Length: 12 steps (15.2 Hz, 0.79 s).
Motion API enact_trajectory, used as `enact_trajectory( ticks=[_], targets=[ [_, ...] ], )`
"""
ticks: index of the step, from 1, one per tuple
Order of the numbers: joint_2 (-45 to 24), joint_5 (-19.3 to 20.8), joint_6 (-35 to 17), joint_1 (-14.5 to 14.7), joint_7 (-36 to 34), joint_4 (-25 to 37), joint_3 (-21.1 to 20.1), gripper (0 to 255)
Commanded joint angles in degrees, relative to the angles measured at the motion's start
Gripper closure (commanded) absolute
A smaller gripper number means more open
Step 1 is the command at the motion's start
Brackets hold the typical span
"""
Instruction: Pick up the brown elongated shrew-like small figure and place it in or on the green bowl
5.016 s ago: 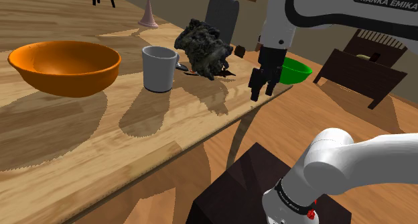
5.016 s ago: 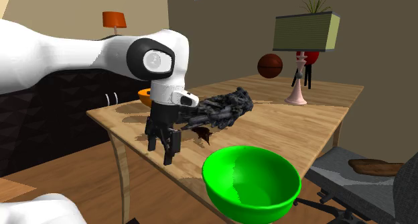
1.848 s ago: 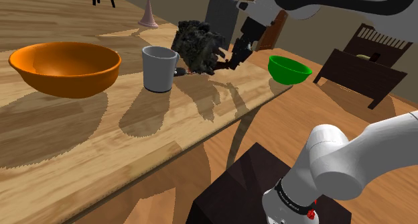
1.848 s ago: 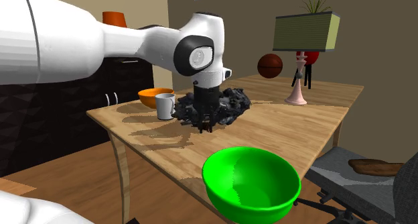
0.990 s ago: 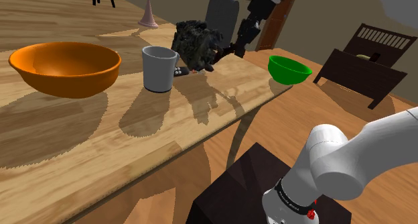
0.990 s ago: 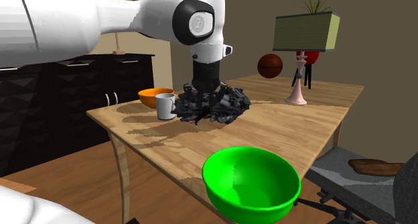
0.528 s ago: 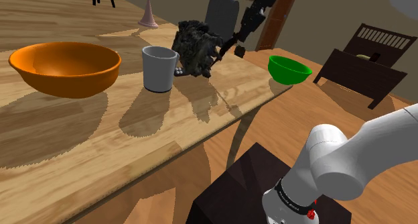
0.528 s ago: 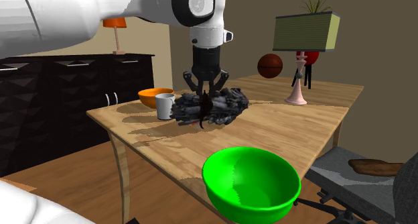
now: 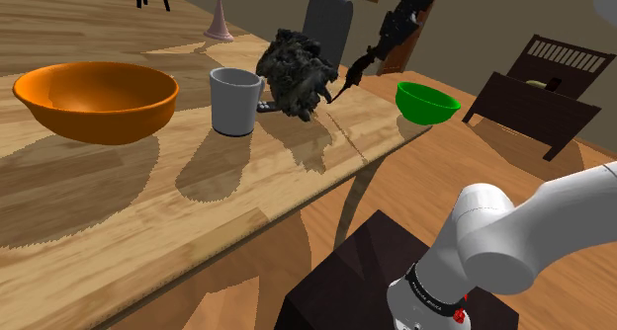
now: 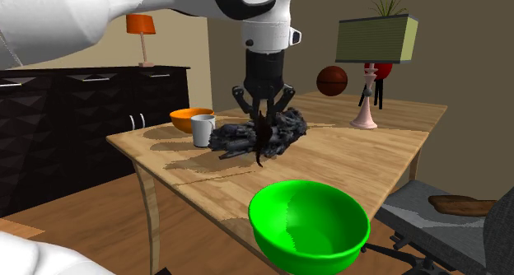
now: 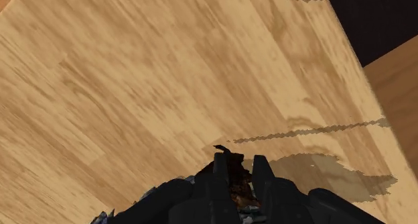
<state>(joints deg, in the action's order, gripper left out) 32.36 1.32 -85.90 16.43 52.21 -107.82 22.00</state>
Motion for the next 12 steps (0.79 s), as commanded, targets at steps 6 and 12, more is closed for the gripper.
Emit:
enact_trajectory(
  ticks=[6,12],
  targets=[
    [4.0,3.7,4.4,-2.4,7.9,0.6,6.1,255],
    [5.2,7.0,8.0,-3.7,15.5,3.6,12.3,255]
  ],
)
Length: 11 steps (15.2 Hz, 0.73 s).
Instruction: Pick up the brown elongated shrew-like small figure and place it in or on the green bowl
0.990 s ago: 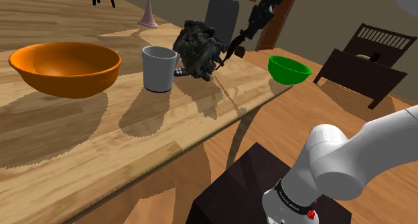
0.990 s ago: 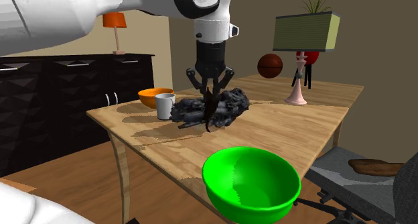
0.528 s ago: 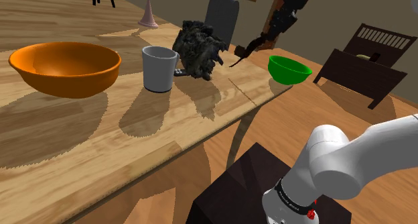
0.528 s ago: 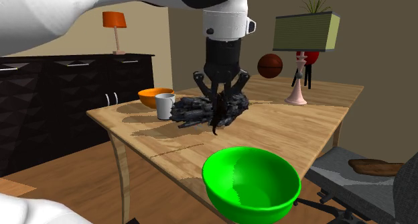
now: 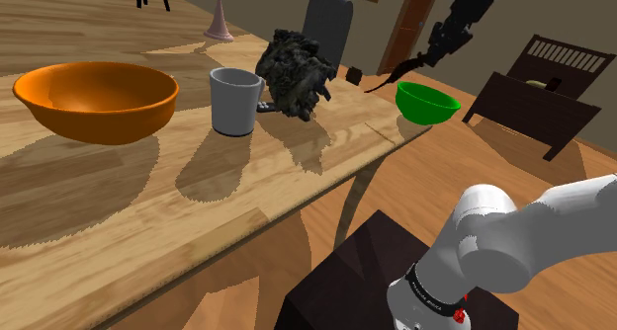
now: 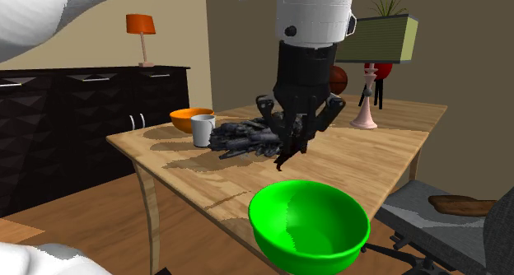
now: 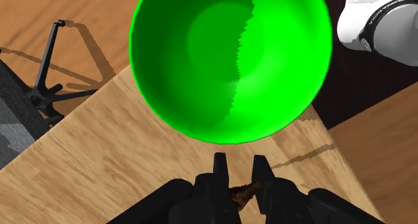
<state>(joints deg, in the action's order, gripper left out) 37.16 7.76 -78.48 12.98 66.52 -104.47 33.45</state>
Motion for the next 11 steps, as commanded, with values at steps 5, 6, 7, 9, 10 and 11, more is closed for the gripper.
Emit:
enact_trajectory(
  ticks=[5,6,7,9,10,11],
  targets=[
    [-0.1,3.1,3.3,-0.4,8.1,4.4,7.0,255],
    [-0.4,3.6,3.8,-0.3,9.6,5.5,8.4,255],
    [-0.7,4.1,4.4,-0.1,11.0,6.6,9.8,255],
    [-0.9,5.1,4.6,0.2,13.7,7.6,12.4,255],
    [-0.4,5.3,3.9,-0.1,13.6,6.4,12.3,255],
    [0.1,5.5,3.2,-0.3,13.5,5.3,12.2,255]
  ],
)
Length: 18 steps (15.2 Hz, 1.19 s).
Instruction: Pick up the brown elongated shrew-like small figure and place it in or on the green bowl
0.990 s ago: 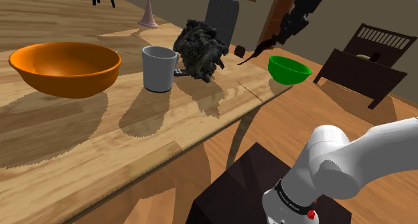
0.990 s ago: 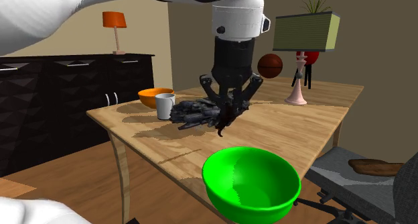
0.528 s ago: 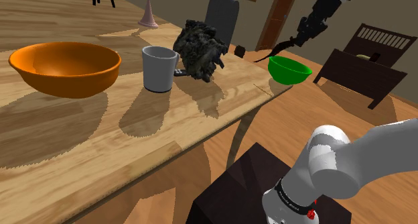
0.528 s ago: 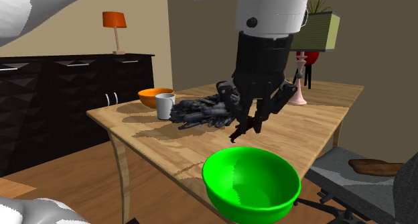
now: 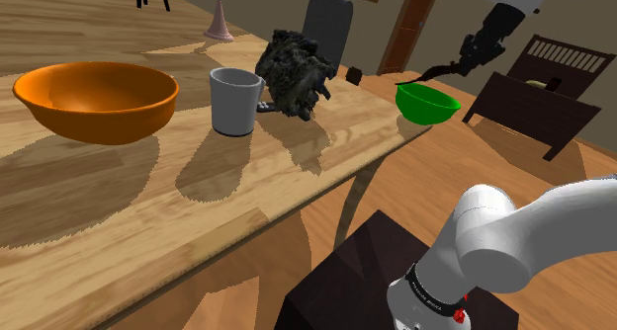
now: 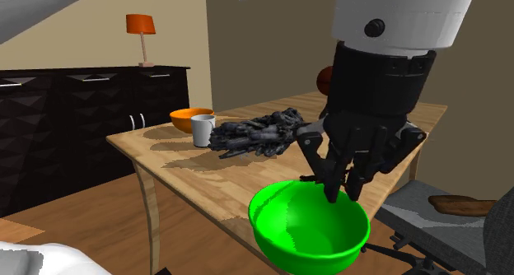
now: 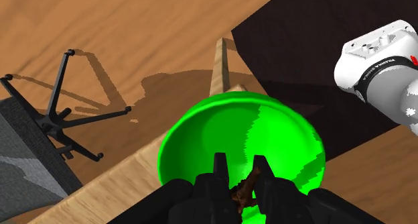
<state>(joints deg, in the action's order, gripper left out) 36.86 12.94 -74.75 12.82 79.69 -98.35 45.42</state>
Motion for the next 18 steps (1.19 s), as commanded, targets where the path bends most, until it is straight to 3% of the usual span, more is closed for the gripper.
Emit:
enact_trajectory(
  ticks=[1,11,18],
  targets=[
    [0.8,0.6,-1.3,-0.4,0.2,-2.0,0.2,255],
    [4.7,2.7,-8.1,-2.7,-0.2,-12.5,0.3,255],
    [4.9,2.8,-8.4,-2.8,-0.2,-12.8,0.4,255]
  ],
)
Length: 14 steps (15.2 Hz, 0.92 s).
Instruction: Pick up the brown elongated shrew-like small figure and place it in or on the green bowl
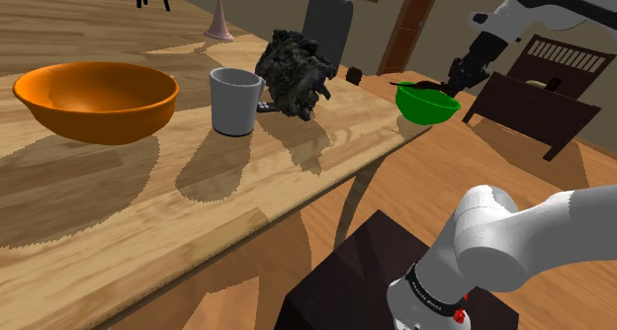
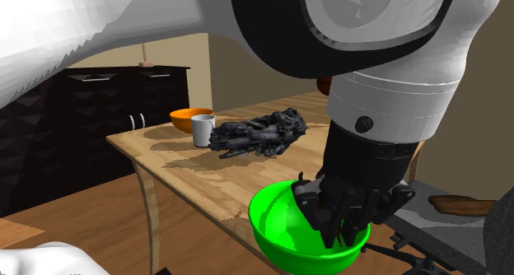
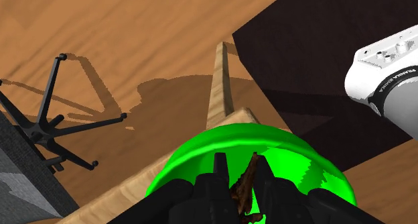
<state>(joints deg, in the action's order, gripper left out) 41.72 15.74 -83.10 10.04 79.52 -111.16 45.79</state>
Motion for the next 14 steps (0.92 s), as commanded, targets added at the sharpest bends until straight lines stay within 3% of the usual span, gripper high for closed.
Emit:
enact_trajectory(
  ticks=[1,2,7,11,14],
  targets=[
    [0.0,0.0,0.0,0.0,0.0,0.0,0.0,255],
    [0.0,0.0,0.0,0.0,0.0,0.0,0.0,0],
    [0.0,0.0,0.0,0.0,0.0,0.0,0.0,0],
    [-3.4,-1.5,6.8,2.0,1.5,10.2,0.7,0],
    [-3.4,-1.5,6.8,2.0,1.5,10.2,0.7,0]
  ],
)
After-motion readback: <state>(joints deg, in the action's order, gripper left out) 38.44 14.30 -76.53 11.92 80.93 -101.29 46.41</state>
